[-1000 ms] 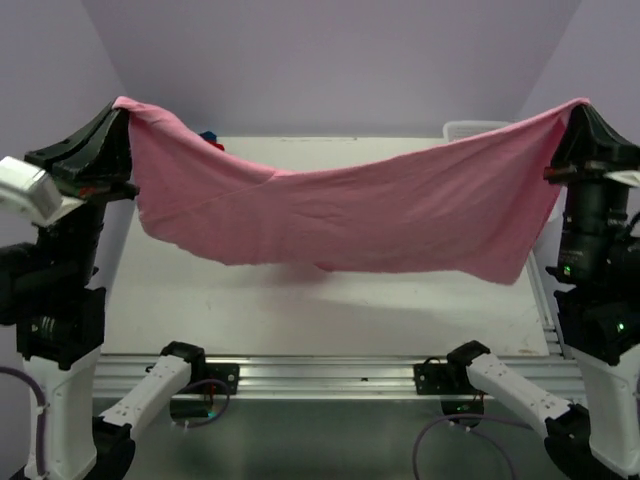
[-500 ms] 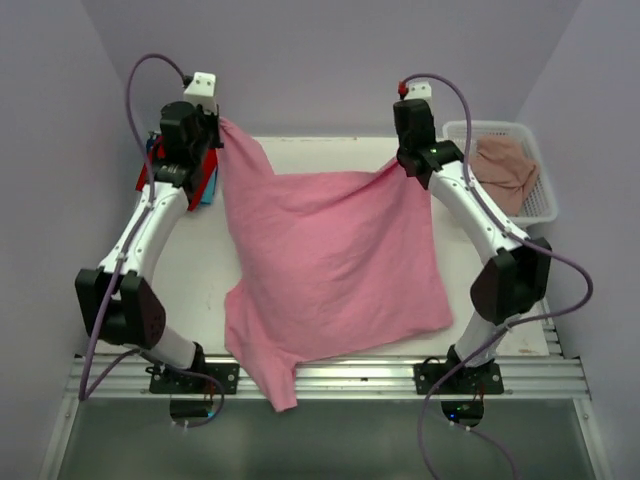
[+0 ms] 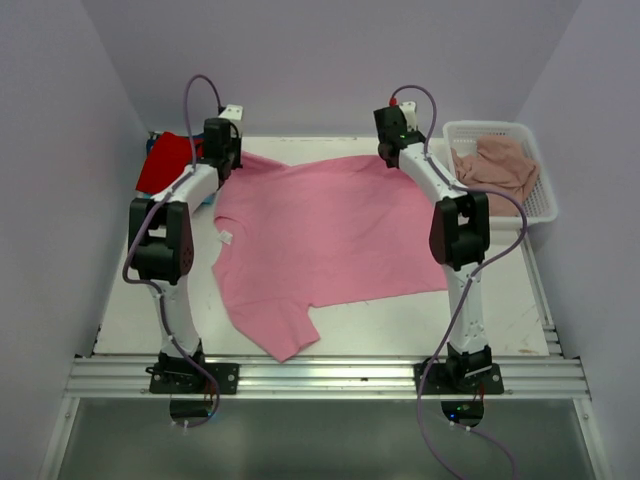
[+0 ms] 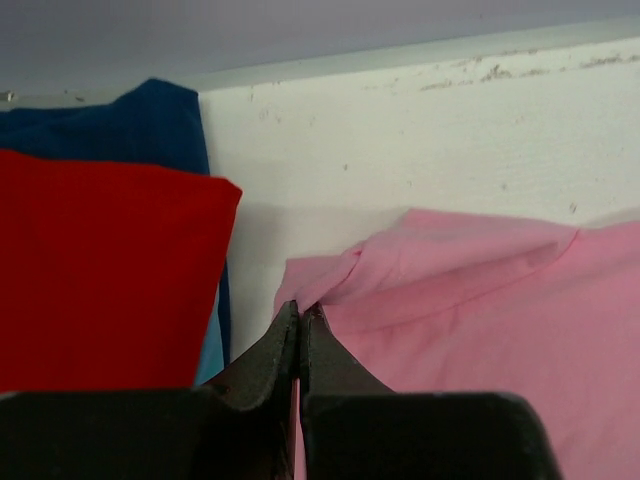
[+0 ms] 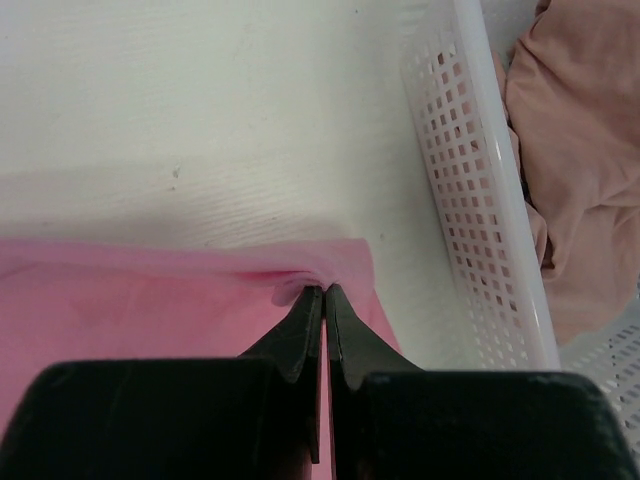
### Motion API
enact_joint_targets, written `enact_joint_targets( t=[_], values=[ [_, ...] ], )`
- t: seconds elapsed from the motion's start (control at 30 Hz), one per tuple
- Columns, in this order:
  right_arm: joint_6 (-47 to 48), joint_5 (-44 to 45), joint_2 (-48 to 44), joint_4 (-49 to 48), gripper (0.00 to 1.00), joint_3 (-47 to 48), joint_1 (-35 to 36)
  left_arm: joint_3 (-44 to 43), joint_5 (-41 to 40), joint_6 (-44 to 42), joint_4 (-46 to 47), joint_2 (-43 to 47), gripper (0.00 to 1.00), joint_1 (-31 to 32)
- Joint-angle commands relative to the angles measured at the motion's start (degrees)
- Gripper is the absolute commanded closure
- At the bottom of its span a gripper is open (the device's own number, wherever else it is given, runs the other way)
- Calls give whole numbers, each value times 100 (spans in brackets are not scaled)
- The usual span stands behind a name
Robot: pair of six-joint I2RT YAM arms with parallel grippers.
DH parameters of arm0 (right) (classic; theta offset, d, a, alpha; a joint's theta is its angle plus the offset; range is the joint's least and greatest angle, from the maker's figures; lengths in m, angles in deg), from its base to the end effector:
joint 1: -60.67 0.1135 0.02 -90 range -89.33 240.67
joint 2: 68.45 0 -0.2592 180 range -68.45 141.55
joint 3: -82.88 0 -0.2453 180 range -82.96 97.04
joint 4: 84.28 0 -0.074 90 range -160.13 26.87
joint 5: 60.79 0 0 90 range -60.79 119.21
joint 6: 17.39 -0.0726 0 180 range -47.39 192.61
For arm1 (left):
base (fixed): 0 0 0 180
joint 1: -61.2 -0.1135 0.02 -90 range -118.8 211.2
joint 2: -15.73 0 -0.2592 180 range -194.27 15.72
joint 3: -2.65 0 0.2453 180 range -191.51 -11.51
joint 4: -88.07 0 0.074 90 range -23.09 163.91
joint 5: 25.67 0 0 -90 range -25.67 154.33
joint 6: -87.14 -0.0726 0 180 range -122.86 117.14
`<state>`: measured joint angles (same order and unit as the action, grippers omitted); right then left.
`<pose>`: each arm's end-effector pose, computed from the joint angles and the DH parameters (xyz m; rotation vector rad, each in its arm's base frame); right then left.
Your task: Fold and stack the t-shirts
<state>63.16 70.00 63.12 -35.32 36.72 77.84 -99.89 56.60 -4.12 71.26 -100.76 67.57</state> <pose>0.5161 0.1098 0.2233 0.1753 2.2093 -0.5928 0.4971 -0.0457 0.2117 0.0593 2.1027 0.0886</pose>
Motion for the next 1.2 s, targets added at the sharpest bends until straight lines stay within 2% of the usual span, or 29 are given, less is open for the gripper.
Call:
enact_joint_targets(
  t=[0.0,0.13,0.53,0.57,0.6,0.63,0.67,0.7,0.8,0.9,1.03,1.17],
  values=[
    [-171,412,52,-254,100,503,-91,-838,16,282,477,-241,100,-83],
    [-197,412,474,-176,100,960,-196,-1163,218,354,512,-541,100,-101],
    [-425,499,1204,-395,99,1382,-565,-2175,447,495,520,-1403,100,-101],
    [-426,717,1213,-491,84,1339,-565,-2175,447,521,581,-1421,100,-101],
    [-426,745,1074,-832,74,1243,-574,-2175,430,565,634,-1403,100,-110],
    [-330,702,934,-1140,58,825,-566,-2149,247,617,800,-1368,86,-101],
    [-251,623,758,-1517,16,542,-565,-2001,158,705,941,-1290,71,-110],
    [-189,475,391,-2173,2,269,-565,-1869,-78,749,1116,-1063,41,-110],
    [-66,298,28,-2584,1,-181,-565,-1140,-246,767,1899,-370,0,-101],
    [-100,122,-455,-2890,1,-567,-539,-831,-229,776,2059,168,0,-101],
    [-127,-255,-1481,-3251,1,-1742,-408,-375,-1,1030,1769,819,0,-92],
    [-83,-387,-2483,-3349,1,-2807,-179,897,245,1591,1585,1854,0,-13]
  ],
)
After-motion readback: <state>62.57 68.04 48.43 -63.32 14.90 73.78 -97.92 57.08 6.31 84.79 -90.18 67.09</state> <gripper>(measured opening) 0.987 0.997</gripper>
